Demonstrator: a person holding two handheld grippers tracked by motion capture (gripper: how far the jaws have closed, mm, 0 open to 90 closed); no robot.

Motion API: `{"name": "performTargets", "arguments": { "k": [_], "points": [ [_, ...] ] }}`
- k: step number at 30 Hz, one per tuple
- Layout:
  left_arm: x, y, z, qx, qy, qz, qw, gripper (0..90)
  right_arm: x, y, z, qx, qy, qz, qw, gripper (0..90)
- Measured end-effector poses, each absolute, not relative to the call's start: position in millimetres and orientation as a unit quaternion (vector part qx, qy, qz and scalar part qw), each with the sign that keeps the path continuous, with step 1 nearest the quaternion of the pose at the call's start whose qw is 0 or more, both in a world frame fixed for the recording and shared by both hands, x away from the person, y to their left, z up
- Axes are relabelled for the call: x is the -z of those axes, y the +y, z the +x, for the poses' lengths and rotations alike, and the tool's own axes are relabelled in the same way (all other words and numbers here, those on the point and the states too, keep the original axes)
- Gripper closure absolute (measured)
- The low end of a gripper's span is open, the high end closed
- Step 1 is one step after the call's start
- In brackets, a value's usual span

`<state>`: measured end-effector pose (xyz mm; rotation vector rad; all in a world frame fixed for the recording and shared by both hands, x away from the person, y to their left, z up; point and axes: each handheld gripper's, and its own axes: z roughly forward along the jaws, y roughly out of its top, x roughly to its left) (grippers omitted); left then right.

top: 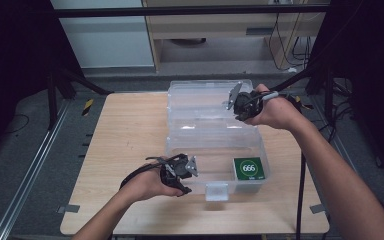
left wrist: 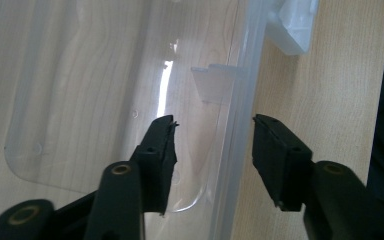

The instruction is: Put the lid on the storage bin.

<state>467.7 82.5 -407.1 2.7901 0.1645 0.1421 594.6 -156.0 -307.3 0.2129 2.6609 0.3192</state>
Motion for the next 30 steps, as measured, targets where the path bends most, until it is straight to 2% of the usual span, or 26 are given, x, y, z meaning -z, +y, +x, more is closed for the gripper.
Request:
{"name": "performTargets", "arguments": {
  "k": [6, 11, 21, 30],
  "points": [
    [405.9, 81.0, 467.1, -0.055, 0.062, 0.982, 0.167, 70.6, 307.0, -155.7, 593.4, -0.112, 0.965, 0.071, 0.227, 77.4],
    [406.3, 80.4, 464.9, -0.049, 0.069, 0.982, 0.171, 80.5, 307.1, -153.7, 591.2, -0.107, 0.965, 0.058, 0.232, 79.1],
    [406.5, 81.6, 464.1, -0.063, 0.086, 0.978, 0.177, 81.1, 303.9, -150.1, 585.8, -0.095, 0.967, 0.034, 0.234, 83.4],
    [406.3, 80.6, 463.0, -0.068, 0.079, 0.980, 0.167, 81.2, 303.9, -148.4, 586.0, -0.091, 0.967, 0.029, 0.235, 83.4]
  ]
}}
